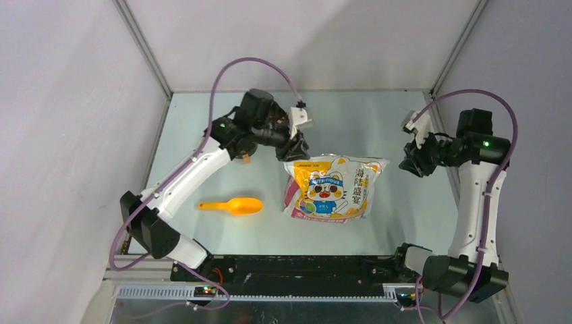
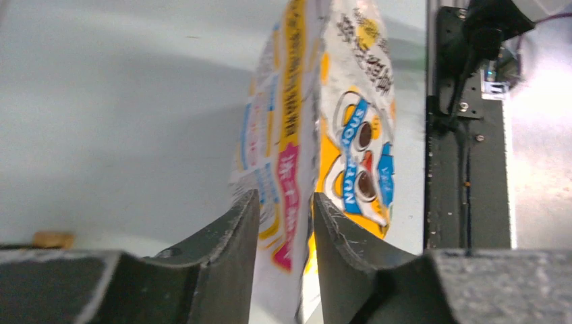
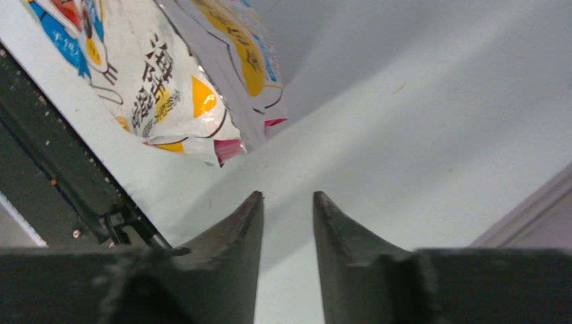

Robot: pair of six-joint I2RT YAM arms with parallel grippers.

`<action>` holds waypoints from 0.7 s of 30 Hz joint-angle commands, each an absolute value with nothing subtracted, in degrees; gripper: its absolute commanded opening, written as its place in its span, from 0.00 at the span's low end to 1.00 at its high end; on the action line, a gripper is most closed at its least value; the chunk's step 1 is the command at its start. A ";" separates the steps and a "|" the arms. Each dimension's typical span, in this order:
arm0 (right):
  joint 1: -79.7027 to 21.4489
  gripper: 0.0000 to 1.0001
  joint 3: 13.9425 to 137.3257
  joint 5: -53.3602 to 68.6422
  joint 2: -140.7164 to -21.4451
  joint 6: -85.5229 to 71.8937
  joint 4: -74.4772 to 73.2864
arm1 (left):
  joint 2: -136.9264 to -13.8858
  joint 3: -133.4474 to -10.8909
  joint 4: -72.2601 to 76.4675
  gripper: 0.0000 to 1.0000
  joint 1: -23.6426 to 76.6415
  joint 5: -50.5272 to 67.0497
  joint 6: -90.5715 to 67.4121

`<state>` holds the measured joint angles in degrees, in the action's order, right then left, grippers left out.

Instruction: Serve the pet food

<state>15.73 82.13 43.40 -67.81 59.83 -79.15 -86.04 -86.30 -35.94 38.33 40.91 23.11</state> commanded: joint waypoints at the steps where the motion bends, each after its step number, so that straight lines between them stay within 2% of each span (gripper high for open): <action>1: 18.72 0.39 82.20 41.96 -63.02 53.83 -76.21 | -80.62 -93.38 -43.81 0.43 32.81 38.86 27.57; 3: 19.93 0.44 83.40 41.06 -61.52 48.48 -75.57 | -78.77 -94.19 -47.03 0.45 29.02 37.96 28.96; 6: 20.59 0.63 86.32 37.59 -60.51 38.88 -72.56 | -74.33 -93.70 -48.44 0.53 22.04 33.95 26.71; 7: 20.64 0.65 87.43 35.02 -60.36 32.26 -71.17 | -72.15 -93.10 -48.61 0.56 20.91 30.53 24.83; 8: 20.65 0.82 87.66 33.20 -59.58 28.35 -67.41 | -70.88 -92.69 -48.76 0.61 18.81 28.27 24.10; 9: 20.61 0.95 87.66 29.26 -58.20 20.58 -65.56 | -68.32 -91.44 -48.86 0.65 18.06 22.62 23.47; 12: 20.57 0.99 87.58 25.89 -54.71 12.22 -60.20 | -62.50 -87.60 -49.28 0.81 17.02 5.55 22.69; 13: 20.50 0.99 87.11 24.78 -52.46 9.40 -58.93 | -59.64 -85.67 -49.52 0.84 16.90 3.44 22.46; 14: 20.49 1.00 86.75 24.08 -51.32 8.44 -56.24 | -58.25 -84.76 -49.75 0.94 16.71 -0.33 21.74; 17: 20.48 1.00 83.55 20.27 -45.30 5.41 -50.02 | -52.79 -83.00 -49.64 0.99 15.90 -8.25 15.47; 21: 20.39 1.00 80.91 18.32 -40.92 4.42 -47.06 | -49.03 -84.87 -50.74 1.00 8.23 -6.25 2.72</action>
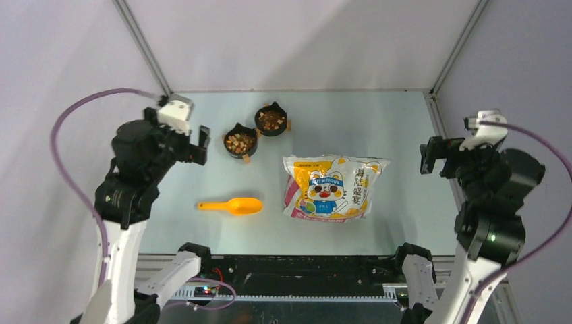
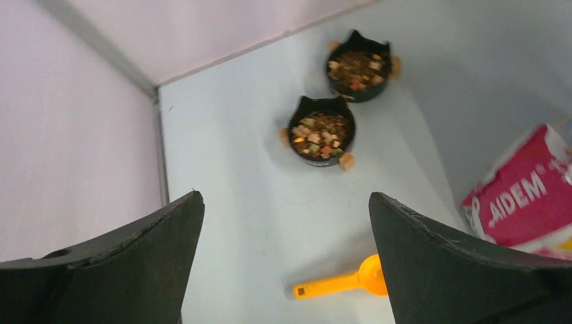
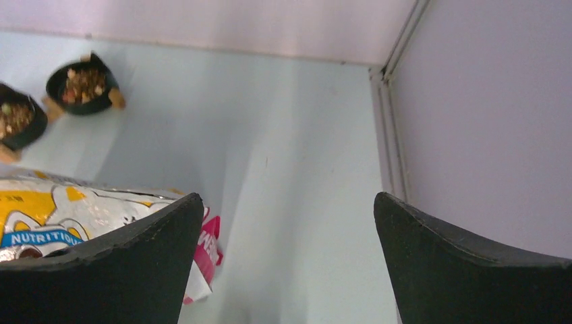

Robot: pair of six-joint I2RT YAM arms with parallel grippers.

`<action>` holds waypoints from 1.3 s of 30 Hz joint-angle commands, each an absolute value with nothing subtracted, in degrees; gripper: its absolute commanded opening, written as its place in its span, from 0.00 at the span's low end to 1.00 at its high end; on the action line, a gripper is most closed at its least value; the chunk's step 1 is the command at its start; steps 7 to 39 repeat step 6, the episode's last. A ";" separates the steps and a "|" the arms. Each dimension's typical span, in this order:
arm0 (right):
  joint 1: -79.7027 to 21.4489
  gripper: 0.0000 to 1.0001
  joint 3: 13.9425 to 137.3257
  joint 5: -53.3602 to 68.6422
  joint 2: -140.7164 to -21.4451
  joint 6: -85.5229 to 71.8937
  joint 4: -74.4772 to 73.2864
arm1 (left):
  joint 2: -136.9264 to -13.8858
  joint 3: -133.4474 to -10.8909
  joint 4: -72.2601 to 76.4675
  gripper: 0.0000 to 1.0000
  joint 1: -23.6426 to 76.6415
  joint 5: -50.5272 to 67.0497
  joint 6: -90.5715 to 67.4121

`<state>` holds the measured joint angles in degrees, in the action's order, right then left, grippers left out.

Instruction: Serve the pet food

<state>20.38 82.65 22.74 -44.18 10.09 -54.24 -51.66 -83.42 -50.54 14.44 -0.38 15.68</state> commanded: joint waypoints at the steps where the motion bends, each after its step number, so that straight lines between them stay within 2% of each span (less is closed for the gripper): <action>1: 20.39 1.00 80.81 17.61 -40.59 3.87 -47.95 | -48.21 -85.14 -51.51 1.00 7.50 -6.11 0.92; 6: 20.31 1.00 80.89 12.93 -40.59 3.41 -50.91 | -44.60 -81.63 -51.47 1.00 6.73 -4.90 -1.10; 39: 20.31 1.00 80.89 12.93 -40.59 3.41 -50.91 | -44.60 -81.63 -51.47 1.00 6.73 -4.90 -1.10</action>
